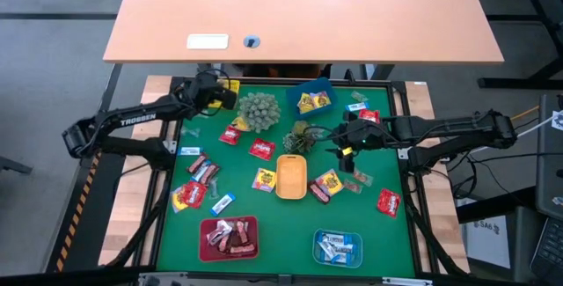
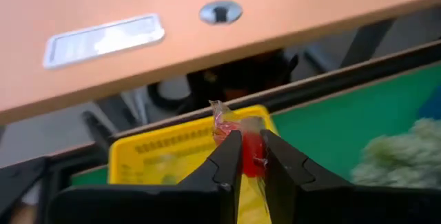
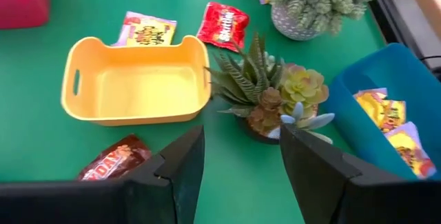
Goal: Sort candy
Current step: Put the red gummy into the yellow bin, then put the green gummy into the yellow bin
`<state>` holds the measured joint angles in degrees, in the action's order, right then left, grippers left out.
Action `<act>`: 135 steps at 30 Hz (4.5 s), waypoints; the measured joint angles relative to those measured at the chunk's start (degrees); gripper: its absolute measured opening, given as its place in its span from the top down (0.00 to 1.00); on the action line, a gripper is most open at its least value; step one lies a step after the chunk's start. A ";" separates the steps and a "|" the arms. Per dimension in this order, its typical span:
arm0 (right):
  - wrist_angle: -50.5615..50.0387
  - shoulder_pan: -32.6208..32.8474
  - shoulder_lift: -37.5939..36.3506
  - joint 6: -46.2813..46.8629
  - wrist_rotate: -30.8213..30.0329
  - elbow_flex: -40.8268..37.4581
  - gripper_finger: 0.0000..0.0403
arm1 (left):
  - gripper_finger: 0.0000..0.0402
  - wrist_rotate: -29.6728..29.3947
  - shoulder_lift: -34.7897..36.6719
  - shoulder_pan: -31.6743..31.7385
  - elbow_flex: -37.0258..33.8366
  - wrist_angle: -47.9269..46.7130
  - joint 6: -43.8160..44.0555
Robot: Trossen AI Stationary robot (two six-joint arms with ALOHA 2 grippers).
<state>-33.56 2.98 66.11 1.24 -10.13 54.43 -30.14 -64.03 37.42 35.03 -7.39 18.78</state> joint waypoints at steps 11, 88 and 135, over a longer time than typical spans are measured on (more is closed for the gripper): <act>-5.55 -4.33 0.02 4.83 -9.88 0.00 0.53 | 0.81 0.71 -0.04 0.97 0.00 -1.21 -4.34; -9.42 -58.18 34.23 -10.75 4.17 7.82 0.92 | 0.63 5.69 -0.09 0.80 -0.02 -1.16 -3.80; -19.61 -12.28 33.79 -13.64 29.29 37.51 0.90 | 0.63 24.67 -11.97 -41.53 -0.02 39.17 -46.49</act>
<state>-53.17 -9.30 99.90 -12.40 19.16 91.94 -5.47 -76.00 -4.11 35.00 31.78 -27.71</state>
